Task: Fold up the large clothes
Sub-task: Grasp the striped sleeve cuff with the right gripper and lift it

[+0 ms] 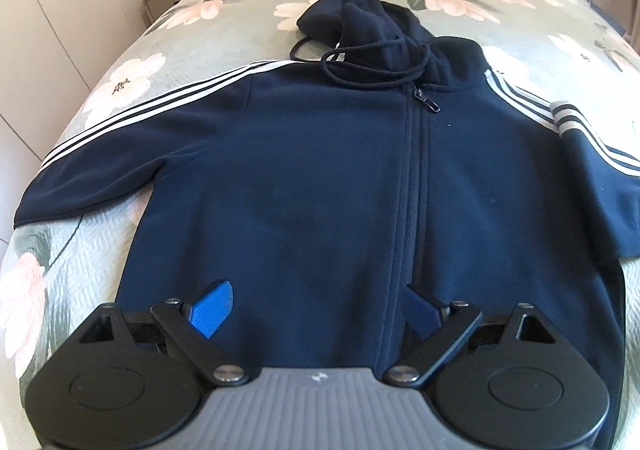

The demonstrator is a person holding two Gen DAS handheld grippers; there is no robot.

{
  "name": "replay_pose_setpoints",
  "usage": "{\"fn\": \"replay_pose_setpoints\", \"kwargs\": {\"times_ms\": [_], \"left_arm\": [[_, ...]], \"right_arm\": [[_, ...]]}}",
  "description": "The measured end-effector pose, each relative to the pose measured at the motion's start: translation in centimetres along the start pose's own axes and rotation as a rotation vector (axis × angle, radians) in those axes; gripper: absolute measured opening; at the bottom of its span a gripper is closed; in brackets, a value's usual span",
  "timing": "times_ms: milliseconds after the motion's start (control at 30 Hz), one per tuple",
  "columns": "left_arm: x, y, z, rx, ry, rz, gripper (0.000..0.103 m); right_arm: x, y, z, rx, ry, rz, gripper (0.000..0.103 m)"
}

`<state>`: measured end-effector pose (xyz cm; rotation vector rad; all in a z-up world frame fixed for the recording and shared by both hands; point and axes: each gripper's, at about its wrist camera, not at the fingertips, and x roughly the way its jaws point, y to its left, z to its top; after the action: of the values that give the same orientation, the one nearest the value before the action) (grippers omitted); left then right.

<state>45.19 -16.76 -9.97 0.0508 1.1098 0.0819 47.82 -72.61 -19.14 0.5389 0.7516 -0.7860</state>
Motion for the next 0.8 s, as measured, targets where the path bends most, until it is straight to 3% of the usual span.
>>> {"fn": "replay_pose_setpoints", "kwargs": {"times_ms": [67, 167, 200, 267, 300, 333, 367, 500, 667, 800], "left_arm": [[0.1, 0.2, 0.4, -0.004, 0.002, 0.005, 0.093], [0.4, 1.0, 0.7, -0.01, 0.005, 0.021, 0.093], [0.7, 1.3, 0.8, -0.017, 0.01, 0.026, 0.093], [1.3, 2.0, 0.9, -0.035, 0.028, 0.027, 0.093], [1.5, 2.4, 0.8, -0.04, 0.035, 0.026, 0.093], [1.7, 2.7, 0.8, -0.044, 0.039, 0.023, 0.093], [1.8, 3.0, 0.8, -0.044, 0.038, 0.02, 0.093], [2.0, 4.4, 0.9, -0.029, 0.024, 0.016, 0.093], [1.3, 7.0, 1.5, -0.027, 0.006, -0.019, 0.092], [1.4, 9.7, 1.8, -0.017, 0.002, -0.023, 0.092]], "right_arm": [[1.5, -1.0, 0.7, 0.096, 0.025, -0.016, 0.098], [4.1, -2.7, 1.0, 0.279, 0.119, 0.037, 0.096], [4.1, -2.8, 0.7, 0.314, 0.099, 0.033, 0.094], [4.0, -2.3, 0.8, 0.319, 0.089, 0.041, 0.07], [3.8, -1.8, 0.9, 0.293, 0.083, 0.026, 0.049], [3.6, -1.4, 1.0, 0.264, 0.075, 0.033, 0.018], [3.2, -1.1, 1.0, 0.242, 0.074, 0.065, 0.014], [-1.4, -0.1, 1.9, 0.146, -0.042, 0.006, 0.013], [-8.9, -1.8, 4.2, 0.123, -0.298, -0.298, 0.012], [-11.9, -1.3, 4.2, 0.106, -0.386, -0.39, 0.012]]}}
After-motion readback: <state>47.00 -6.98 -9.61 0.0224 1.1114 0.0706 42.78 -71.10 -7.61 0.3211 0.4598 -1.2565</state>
